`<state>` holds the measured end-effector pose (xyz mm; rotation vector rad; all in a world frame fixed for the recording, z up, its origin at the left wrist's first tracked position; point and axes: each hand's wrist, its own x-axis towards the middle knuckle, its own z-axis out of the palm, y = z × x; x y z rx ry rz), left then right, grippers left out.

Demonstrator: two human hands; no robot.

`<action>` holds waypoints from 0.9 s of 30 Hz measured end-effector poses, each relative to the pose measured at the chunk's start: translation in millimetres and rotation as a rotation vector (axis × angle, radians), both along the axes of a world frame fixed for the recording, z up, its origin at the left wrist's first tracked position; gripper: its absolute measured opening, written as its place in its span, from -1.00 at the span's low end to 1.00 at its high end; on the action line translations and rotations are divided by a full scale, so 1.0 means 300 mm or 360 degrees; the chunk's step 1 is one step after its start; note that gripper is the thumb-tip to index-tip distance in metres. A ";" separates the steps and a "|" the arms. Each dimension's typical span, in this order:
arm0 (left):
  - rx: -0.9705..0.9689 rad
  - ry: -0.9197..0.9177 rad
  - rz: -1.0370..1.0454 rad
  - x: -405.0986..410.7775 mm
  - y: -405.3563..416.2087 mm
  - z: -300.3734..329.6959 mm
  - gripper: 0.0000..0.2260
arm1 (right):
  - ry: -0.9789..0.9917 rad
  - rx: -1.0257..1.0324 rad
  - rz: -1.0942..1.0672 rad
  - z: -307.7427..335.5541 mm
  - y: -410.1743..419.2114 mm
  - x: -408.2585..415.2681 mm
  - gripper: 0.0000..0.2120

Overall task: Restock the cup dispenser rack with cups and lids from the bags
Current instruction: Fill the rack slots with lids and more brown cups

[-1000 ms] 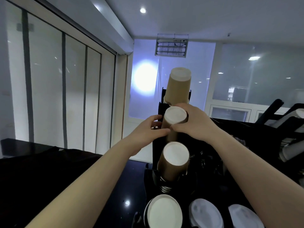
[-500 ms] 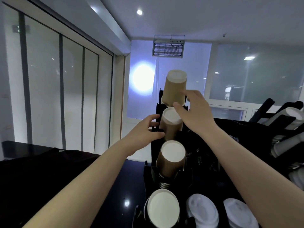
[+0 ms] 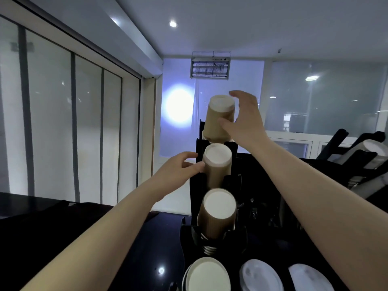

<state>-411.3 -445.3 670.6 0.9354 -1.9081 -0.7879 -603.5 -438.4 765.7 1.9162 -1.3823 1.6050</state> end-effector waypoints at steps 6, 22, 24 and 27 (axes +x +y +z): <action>-0.0203 0.0169 0.0207 -0.035 -0.066 0.075 -0.66 | -0.0401 0.0631 0.0018 0.000 -0.045 -0.020 -0.27; 0.0419 0.0587 0.0092 -0.159 -0.245 0.239 -0.91 | -0.0673 0.0891 0.0256 -0.036 -0.140 -0.090 -0.58; 0.0443 0.0609 0.0042 -0.156 -0.244 0.240 -0.91 | -0.0680 0.0870 0.0282 -0.038 -0.141 -0.088 -0.61; 0.0388 0.0646 0.0034 -0.161 -0.224 0.248 -0.93 | -0.0674 0.0747 0.0319 -0.038 -0.128 -0.073 -0.60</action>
